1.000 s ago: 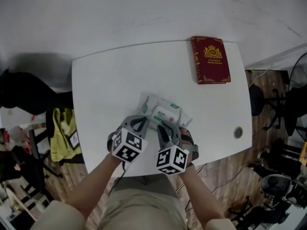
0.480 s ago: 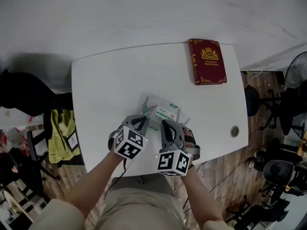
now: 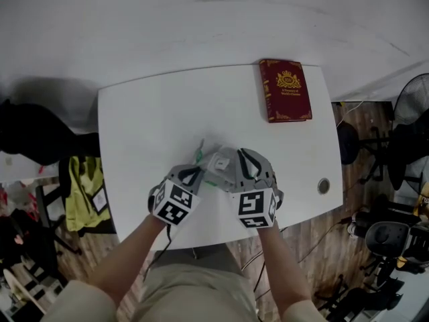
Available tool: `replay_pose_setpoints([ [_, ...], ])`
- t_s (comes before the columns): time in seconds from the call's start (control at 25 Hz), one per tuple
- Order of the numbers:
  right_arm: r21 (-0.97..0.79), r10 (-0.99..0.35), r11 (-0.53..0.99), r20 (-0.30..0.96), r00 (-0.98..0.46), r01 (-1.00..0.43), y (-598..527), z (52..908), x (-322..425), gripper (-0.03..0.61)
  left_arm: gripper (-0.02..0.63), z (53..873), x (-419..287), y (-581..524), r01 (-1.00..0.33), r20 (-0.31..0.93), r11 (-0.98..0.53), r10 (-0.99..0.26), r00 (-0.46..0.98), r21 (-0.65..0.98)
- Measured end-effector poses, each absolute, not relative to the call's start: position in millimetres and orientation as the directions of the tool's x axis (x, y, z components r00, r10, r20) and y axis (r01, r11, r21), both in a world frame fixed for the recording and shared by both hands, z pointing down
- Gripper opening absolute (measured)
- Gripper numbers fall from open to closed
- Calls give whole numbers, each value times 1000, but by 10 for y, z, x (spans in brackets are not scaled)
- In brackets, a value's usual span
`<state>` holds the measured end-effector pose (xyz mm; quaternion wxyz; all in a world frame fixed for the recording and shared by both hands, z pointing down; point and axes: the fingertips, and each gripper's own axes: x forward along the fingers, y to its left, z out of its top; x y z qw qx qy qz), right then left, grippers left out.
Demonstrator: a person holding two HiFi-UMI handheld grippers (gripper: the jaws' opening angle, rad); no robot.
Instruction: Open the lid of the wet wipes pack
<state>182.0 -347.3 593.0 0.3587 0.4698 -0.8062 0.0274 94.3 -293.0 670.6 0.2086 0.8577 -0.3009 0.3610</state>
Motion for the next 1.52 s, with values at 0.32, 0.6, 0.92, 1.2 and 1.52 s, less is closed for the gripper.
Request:
replay_pose_setpoints([
  [0.32, 153, -675, 524, 674, -299, -838, -3607, 6303, 2073, 31, 31, 6710, 946, -2938, -681, 728, -717, -386, 566, 150],
  [0.6, 69, -608, 517, 731, -309, -853, -3573, 6630, 2161, 34, 31, 6685, 954, -2954, -684, 720, -715, -399, 568, 143],
  [0.92, -17, -646, 483, 668, -370, -875, -3432, 6232, 2158, 34, 31, 6422, 854, -2925, -721, 683, -648, -412, 603, 245],
  [1.2, -109, -720, 463, 532, -445, -880, -3087, 5394, 2090, 23, 31, 5661, 624, -2992, -735, 578, -640, -521, 628, 222],
  [1.52, -137, -780, 481, 384, -494, -866, -2741, 4445, 1996, 22, 31, 4614, 343, -2945, -758, 406, -640, -662, 629, 130],
])
